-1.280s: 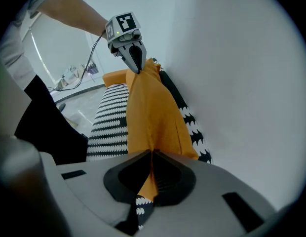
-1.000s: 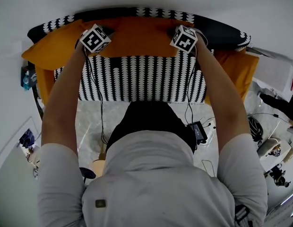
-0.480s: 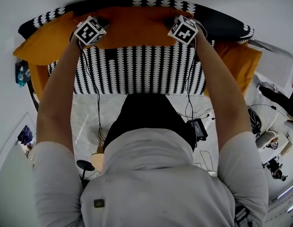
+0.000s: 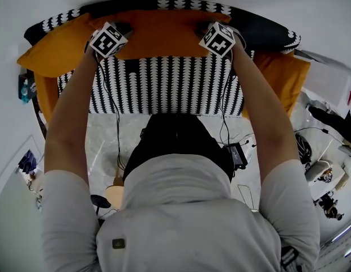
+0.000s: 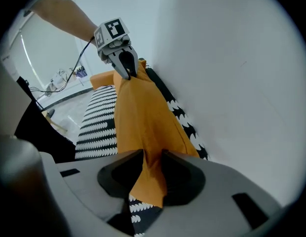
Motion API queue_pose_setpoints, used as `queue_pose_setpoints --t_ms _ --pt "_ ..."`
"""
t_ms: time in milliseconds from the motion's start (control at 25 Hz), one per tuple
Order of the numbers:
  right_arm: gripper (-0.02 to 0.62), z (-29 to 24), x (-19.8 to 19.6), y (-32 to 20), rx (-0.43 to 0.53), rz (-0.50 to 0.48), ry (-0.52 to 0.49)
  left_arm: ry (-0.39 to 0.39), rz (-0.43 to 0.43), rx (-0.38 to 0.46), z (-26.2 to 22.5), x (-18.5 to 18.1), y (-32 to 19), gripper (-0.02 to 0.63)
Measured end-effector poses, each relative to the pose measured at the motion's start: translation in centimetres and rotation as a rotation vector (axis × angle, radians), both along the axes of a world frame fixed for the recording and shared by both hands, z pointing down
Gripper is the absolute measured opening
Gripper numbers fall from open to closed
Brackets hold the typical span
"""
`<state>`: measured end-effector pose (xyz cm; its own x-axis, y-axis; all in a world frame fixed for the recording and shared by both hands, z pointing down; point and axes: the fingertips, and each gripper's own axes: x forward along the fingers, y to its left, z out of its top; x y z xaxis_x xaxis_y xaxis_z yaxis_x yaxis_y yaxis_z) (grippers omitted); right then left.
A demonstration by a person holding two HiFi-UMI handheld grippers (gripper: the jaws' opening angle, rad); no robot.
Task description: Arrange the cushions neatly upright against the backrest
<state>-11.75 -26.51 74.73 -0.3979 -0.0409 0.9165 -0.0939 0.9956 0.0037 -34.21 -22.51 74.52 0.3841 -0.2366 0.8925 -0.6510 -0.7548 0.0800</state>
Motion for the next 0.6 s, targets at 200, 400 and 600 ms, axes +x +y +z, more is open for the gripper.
queue_pose_setpoints --t_ms 200,400,600 --pt "0.172 -1.7 0.4 0.7 0.031 0.011 -0.022 0.019 -0.01 0.055 -2.3 1.7 0.2 0.109" --pt "0.172 -4.5 1.4 1.6 0.063 0.045 -0.067 0.052 -0.074 0.104 -5.2 3.1 0.9 0.112" --pt "0.172 -8.6 3.2 2.7 0.092 0.123 -0.151 0.12 -0.193 0.168 -8.7 4.5 1.9 0.112"
